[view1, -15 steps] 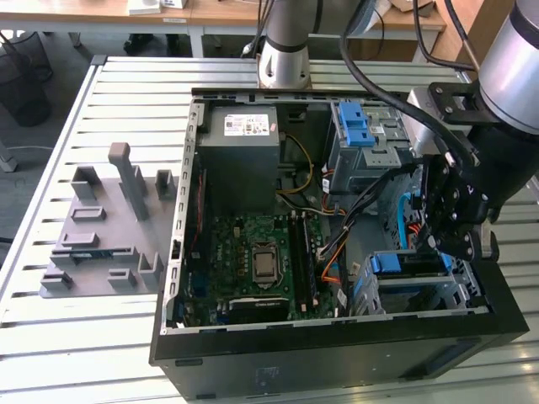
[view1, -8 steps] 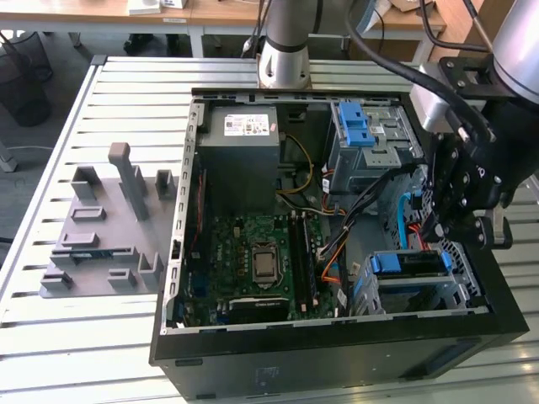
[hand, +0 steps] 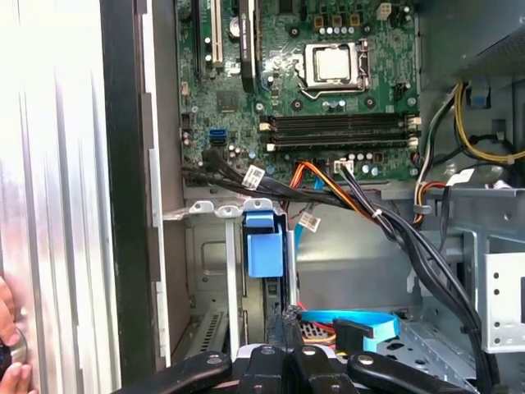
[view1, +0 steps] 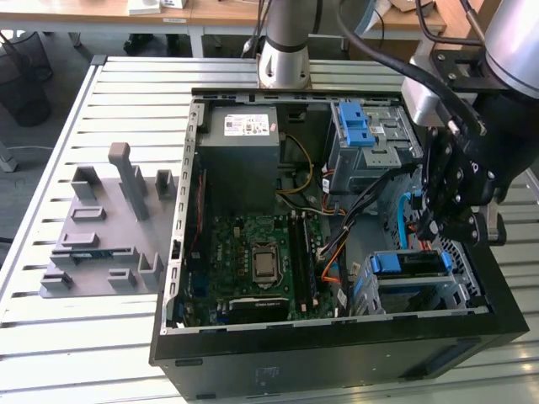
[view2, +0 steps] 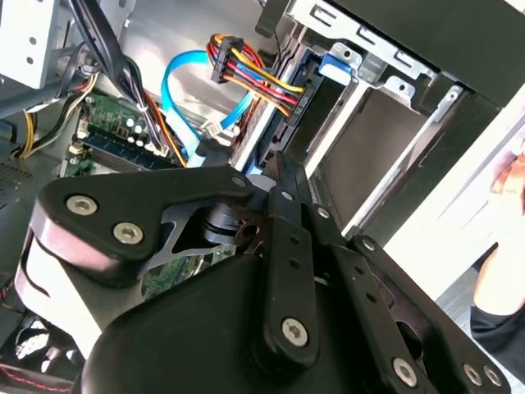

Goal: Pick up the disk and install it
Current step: 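Insert the second disk wire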

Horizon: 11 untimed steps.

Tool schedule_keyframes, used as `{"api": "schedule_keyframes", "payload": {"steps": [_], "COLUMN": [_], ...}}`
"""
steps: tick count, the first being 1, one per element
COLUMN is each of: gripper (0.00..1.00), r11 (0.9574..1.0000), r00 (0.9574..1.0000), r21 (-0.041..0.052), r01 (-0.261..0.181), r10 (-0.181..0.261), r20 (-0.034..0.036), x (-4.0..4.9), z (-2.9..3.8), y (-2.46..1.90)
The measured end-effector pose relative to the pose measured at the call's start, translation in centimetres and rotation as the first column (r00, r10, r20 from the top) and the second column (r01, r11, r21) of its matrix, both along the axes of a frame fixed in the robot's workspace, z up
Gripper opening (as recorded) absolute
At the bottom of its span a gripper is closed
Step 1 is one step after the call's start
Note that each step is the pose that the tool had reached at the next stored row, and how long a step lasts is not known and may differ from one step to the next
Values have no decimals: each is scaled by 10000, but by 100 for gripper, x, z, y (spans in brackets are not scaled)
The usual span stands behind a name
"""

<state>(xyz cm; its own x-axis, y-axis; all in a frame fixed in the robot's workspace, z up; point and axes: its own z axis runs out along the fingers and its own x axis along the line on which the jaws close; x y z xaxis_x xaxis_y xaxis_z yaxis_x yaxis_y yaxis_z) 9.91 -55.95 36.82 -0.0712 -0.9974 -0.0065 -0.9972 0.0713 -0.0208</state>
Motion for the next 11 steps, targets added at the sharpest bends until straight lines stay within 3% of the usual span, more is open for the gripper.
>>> {"api": "schedule_keyframes", "payload": {"steps": [7, 11], "gripper": [11, 11], "r11": [10000, 10000], "r00": [10000, 10000], "r21": [0, -4], "r01": [0, 0], "r10": [0, 0], "r20": [4, 3], "x": [-11, -19], "z": [175, 200], "y": [21, 71]}}
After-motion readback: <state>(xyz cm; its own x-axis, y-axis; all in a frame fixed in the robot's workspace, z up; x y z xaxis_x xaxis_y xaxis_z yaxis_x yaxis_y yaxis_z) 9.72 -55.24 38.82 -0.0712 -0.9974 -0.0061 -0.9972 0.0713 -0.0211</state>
